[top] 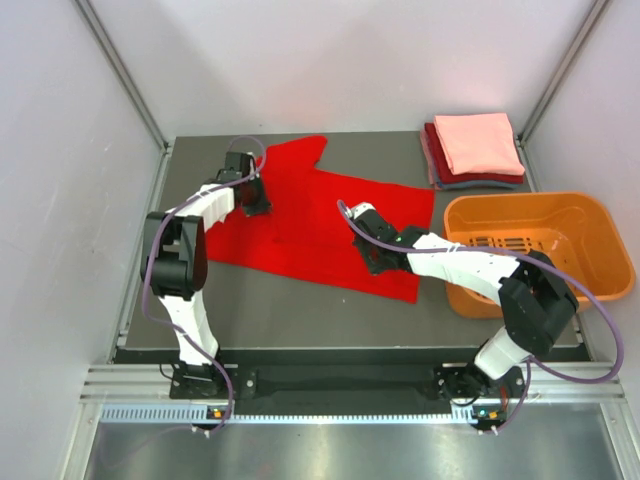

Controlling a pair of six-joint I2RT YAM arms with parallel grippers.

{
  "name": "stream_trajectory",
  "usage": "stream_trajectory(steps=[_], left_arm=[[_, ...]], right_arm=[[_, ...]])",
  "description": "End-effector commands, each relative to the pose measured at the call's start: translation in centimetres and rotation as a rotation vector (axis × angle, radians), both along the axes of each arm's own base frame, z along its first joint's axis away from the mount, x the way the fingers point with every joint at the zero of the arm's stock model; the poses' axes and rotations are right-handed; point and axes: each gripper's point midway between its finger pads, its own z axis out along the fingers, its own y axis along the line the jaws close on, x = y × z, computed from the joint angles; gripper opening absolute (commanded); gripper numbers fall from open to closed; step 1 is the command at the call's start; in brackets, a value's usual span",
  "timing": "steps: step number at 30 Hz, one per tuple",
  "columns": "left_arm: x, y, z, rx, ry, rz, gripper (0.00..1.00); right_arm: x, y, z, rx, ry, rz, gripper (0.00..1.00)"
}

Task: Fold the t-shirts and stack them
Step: Fold the tshirt

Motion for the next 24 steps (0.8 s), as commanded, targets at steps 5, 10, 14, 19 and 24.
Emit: stream_trajectory(steps=[5, 10, 14, 19, 24], left_arm=[[2.6, -4.2, 6.0, -0.177, -0.221, -0.103, 0.00], [3.1, -5.8, 5.9, -0.231, -0.234, -0.157, 0.00], [3.3, -6.9, 5.8, -0.272, -0.247, -0.201, 0.00], [3.8, -8.2, 4.9, -0.302, -0.239, -0.266, 0.00], [3.4, -9.3, 3.7, -0.339, -0.184, -0.340, 0.16]], right_arm=[[0.7, -0.5, 1.2, 0.013, -0.040, -0.024, 0.14], [0.8, -0.7, 1.4, 0.013, -0.041, -0.029, 0.14], [0.9, -0.9, 1.4, 0.009, -0.041, -0.035, 0.14], [0.9, -0.9, 1.6, 0.005, -0.034, -0.035, 0.14], [0.9, -0.8, 1.9, 0.002, -0.030, -0.040, 0.14]])
